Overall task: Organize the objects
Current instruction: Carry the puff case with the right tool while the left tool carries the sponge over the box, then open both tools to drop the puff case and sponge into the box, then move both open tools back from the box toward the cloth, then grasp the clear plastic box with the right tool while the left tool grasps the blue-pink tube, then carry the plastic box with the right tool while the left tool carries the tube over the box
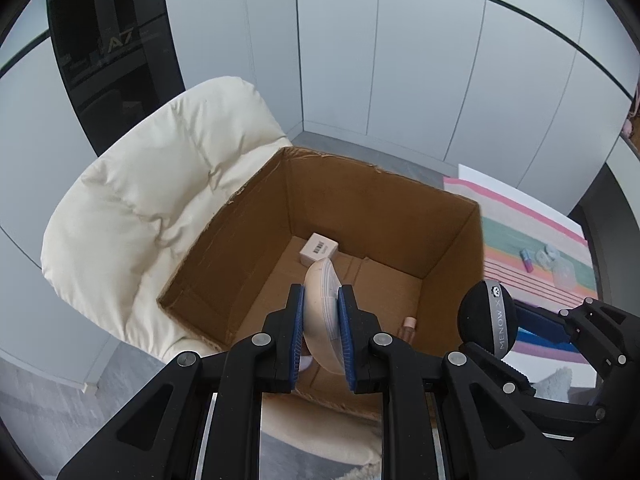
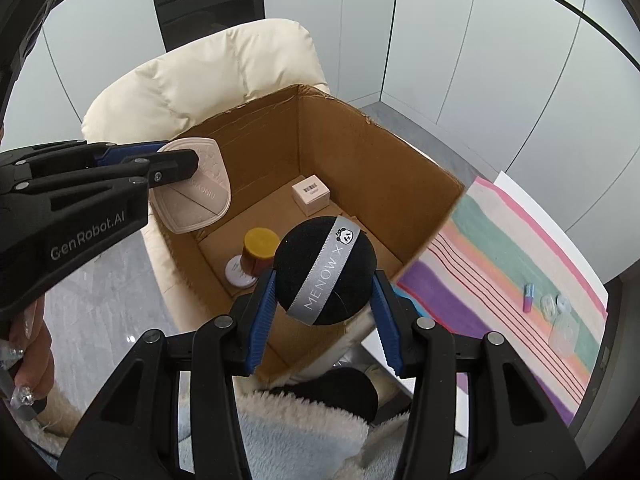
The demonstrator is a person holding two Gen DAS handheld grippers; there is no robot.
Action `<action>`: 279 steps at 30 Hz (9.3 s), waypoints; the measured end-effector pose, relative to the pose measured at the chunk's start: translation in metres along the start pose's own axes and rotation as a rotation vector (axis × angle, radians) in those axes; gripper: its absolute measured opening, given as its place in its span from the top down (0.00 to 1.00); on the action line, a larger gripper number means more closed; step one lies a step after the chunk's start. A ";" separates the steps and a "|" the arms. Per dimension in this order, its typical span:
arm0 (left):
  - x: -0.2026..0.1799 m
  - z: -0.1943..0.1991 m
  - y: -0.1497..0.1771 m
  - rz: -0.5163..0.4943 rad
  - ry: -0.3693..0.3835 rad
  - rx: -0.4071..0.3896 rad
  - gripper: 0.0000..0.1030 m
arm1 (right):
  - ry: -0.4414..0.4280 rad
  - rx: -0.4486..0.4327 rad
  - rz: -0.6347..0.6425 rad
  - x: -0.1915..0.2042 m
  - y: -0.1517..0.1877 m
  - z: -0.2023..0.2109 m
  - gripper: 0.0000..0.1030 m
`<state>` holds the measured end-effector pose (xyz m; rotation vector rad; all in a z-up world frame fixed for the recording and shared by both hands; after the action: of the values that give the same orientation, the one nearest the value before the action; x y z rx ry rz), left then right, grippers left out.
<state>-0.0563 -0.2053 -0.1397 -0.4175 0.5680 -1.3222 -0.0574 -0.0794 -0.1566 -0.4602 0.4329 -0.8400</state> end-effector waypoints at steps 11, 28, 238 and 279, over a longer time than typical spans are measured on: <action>0.025 -0.040 -0.022 0.035 -0.017 0.039 0.83 | -0.018 0.039 0.012 0.011 -0.026 -0.053 0.53; 0.043 -0.046 -0.024 0.088 0.002 0.044 0.11 | -0.017 0.055 -0.085 0.007 -0.033 -0.071 0.01; -0.356 -0.058 -0.022 -0.390 0.197 0.018 0.81 | 0.431 0.036 -0.568 -0.367 0.136 0.043 0.21; -0.270 0.012 0.043 -0.300 0.212 0.041 0.81 | 0.417 0.038 -0.540 -0.269 0.199 0.123 0.21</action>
<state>-0.0539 0.0670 -0.1151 -0.3392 0.6710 -1.6763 -0.0313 0.2733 -0.1159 -0.3685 0.6900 -1.4768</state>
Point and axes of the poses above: each gripper's, at about its wrist camera, not at the fingertips, and z roughly against the way its jaws point, x to its left, y to its underside, the point moved 5 cm from there along -z, roughly the way its jaws point, and after that the axes turned 12 degrees about y, right-handed, at the moved point
